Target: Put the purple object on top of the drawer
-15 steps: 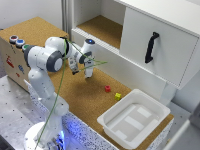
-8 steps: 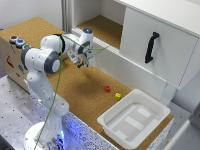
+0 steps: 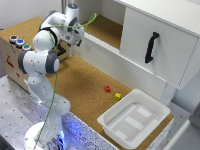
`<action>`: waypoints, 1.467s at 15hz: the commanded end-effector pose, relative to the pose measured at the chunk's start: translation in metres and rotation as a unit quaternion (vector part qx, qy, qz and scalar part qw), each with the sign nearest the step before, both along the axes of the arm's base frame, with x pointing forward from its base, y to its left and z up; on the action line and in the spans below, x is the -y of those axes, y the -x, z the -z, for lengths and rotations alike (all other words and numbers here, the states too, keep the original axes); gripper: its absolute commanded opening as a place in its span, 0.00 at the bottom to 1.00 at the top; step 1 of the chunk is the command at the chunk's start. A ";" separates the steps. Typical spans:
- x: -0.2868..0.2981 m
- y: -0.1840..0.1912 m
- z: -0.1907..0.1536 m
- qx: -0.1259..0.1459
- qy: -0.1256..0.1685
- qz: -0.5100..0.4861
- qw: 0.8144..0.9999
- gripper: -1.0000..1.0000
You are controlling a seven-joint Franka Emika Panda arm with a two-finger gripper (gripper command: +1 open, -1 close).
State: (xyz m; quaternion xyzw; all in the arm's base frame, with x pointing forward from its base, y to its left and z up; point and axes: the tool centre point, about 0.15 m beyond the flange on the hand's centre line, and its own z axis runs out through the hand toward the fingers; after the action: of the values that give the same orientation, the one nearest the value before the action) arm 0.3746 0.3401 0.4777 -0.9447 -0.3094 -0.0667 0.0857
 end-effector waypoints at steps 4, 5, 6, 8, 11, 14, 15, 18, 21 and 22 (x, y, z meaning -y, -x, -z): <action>-0.115 -0.007 -0.004 -0.027 0.119 -0.290 0.949 0.00; -0.119 -0.008 -0.002 -0.020 0.126 -0.332 0.935 0.00; -0.120 -0.009 -0.001 -0.021 0.128 -0.356 0.925 0.00; -0.122 -0.013 0.003 -0.014 0.137 -0.417 0.898 0.00; -0.120 -0.009 0.004 -0.028 0.131 -0.495 0.858 0.00; -0.116 -0.009 0.010 -0.070 0.126 -0.536 0.832 0.00; -0.116 -0.011 0.015 -0.073 0.121 -0.540 0.830 0.00; -0.125 -0.014 0.025 -0.060 0.123 -0.537 0.832 0.00; -0.129 -0.018 0.022 -0.052 0.129 -0.531 0.836 1.00; -0.126 -0.021 0.017 -0.050 0.131 -0.530 0.836 1.00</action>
State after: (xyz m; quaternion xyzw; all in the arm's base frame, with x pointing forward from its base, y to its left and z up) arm 0.3693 0.4403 0.4437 -0.6507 -0.7586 0.0087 0.0323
